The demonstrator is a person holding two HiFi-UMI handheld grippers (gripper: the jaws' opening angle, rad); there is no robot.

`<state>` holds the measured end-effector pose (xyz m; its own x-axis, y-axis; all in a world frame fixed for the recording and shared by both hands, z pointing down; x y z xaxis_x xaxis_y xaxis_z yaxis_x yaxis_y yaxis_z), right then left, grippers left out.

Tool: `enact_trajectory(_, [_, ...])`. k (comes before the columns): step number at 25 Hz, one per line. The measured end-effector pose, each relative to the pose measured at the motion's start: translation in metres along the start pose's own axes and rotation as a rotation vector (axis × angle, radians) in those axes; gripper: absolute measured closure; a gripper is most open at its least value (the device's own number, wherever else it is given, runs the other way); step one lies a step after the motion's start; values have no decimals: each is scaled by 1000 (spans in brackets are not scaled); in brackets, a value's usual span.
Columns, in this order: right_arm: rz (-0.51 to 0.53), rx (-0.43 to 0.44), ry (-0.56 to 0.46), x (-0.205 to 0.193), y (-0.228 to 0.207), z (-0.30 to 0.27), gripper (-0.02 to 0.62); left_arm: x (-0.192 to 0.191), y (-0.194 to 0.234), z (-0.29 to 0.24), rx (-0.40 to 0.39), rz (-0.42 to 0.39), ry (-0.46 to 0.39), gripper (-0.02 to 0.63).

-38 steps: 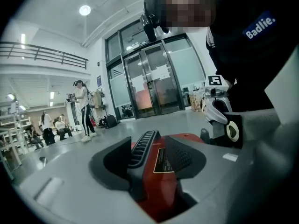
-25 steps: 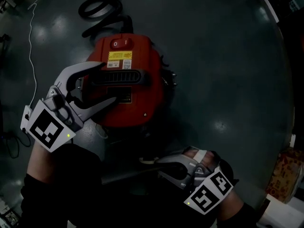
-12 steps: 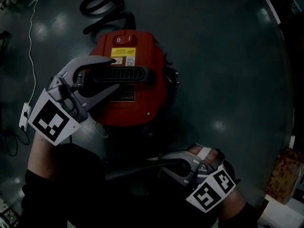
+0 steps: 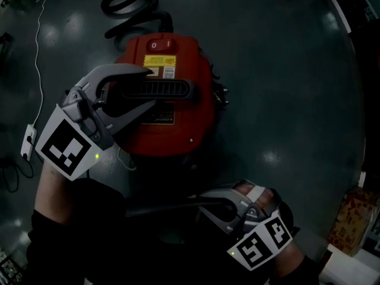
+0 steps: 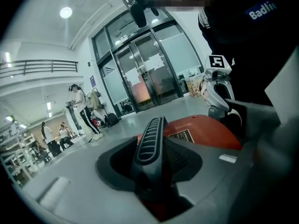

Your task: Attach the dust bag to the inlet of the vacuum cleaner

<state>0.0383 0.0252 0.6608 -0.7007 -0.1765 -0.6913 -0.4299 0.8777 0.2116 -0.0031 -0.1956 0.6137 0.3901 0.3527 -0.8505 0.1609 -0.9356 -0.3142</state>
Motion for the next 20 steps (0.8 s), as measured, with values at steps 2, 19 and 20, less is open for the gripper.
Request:
enact_trajectory(2, [-14,-6,12,0,-1,-1,568,0,0,0,2,-2,2,460])
enact_trajectory(19, [-118,-45,65,4,-10,-9,561,1,0,0,14,-4,14,461])
enact_trajectory(20, [-129,-49,65,1,-11,-8,561,1,0,0,15,-2,14,461])
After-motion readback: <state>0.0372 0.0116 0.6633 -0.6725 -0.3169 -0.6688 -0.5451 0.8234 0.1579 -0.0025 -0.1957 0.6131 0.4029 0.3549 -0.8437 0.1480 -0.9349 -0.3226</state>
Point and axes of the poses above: the fingertips, and each gripper's own axes: z backward along the fingers, y to its left, x out of its top, the point moved 2 cm from there along z, backward along the fingers, and after that the axes turned 11 degrees about -x, right-handed, at the moved point
